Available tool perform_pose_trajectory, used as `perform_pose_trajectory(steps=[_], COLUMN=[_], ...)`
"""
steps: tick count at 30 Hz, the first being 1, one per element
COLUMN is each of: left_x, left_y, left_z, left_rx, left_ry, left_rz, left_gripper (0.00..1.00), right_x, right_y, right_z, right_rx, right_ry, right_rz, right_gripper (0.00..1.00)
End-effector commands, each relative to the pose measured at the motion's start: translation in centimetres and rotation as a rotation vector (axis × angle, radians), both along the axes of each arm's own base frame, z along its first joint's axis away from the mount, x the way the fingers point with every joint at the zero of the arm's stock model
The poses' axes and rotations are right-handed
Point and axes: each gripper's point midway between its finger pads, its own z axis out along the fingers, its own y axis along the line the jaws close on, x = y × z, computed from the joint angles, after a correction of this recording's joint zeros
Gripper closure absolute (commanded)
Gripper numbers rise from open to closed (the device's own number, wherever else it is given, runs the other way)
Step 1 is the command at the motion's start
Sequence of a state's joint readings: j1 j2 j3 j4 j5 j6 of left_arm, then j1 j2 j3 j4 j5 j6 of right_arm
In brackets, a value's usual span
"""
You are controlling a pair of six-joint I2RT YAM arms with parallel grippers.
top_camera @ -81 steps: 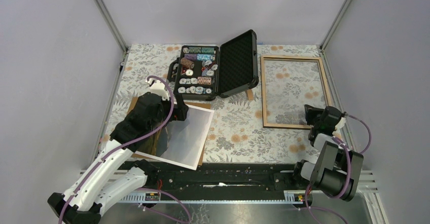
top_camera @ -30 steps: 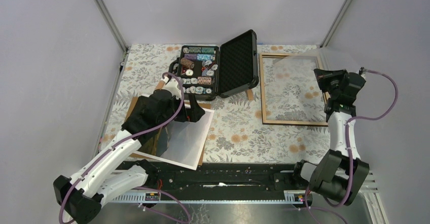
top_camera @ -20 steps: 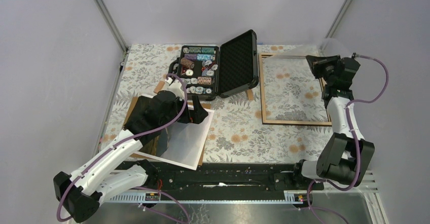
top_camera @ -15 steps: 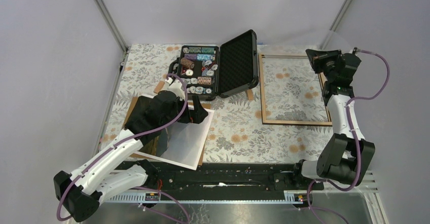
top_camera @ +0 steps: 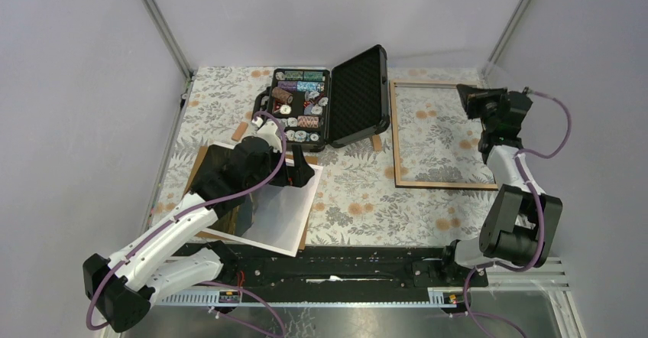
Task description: Put the photo into the frame
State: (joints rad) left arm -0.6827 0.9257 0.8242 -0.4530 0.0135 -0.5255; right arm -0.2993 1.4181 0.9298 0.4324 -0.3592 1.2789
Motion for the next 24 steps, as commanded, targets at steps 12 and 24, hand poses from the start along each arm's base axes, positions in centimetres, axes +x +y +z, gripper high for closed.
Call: perform_pose_trajectory(steps=[12,24], left_x=[1.4,1.4], left_y=[-0.8,-0.9], left_z=[1.6,1.3], left_rx=[0.002,0.013], left_ry=[-0.066,-0.061], left_rz=[-0.004,-0.008], left_gripper=[0.01,0.01], right_x=[-5.6,-7.5], right_y=[-2.9,-3.1], right_z=[-12.1,-15.6], right_rx=[0.088,0.106], right_ry=[0.143,0.185], right_rz=[-0.117,-0.122], right_gripper=[1.0,1.0])
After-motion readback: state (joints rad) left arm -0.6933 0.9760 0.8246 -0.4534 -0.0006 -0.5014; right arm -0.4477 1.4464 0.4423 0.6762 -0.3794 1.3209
